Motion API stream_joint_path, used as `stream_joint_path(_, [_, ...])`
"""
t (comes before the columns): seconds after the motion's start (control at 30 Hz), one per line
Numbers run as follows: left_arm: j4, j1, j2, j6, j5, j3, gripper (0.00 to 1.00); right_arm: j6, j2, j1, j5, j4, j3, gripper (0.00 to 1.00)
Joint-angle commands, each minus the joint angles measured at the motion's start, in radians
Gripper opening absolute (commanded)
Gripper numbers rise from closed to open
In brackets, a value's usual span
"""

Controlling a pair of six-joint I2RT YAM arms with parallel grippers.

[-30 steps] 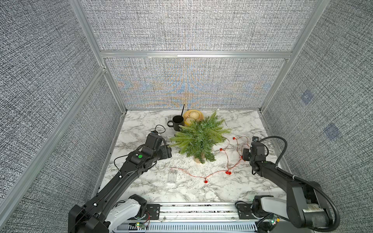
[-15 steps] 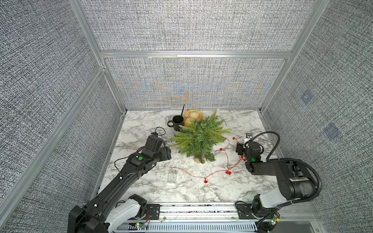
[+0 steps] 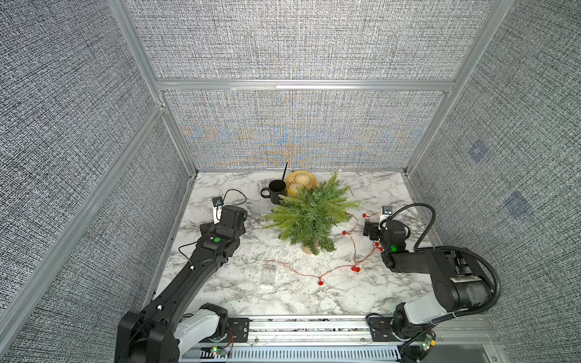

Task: Remove string lights from the small christmas tree
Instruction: Reset both arms

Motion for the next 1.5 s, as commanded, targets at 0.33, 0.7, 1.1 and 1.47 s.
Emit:
stream_joint_path(0.33, [0.645,0.211,0.250,0.295,0.219,-0.132,1.00,-0.006,0.001,0.000,0.013,0.031,0.005,0.99])
stream_joint_path(0.7, [0.996,0.323,0.317,0.330,0.509,-0.300,1.00,-0.006,0.003,0.002,0.013,0.030,0.006,0.99])
stream_joint_path(1.1, [1.255,0.325,0.376,0.355,0.582,-0.412,1.00,-0.047,0.001,0.000,-0.095,0.016,0.012,0.99])
stream_joint_path(1.47, [1.231,0.324,0.367,0.362,0.582,-0.411,0.99,-0.029,0.008,-0.039,-0.174,-0.032,0.041,0.99])
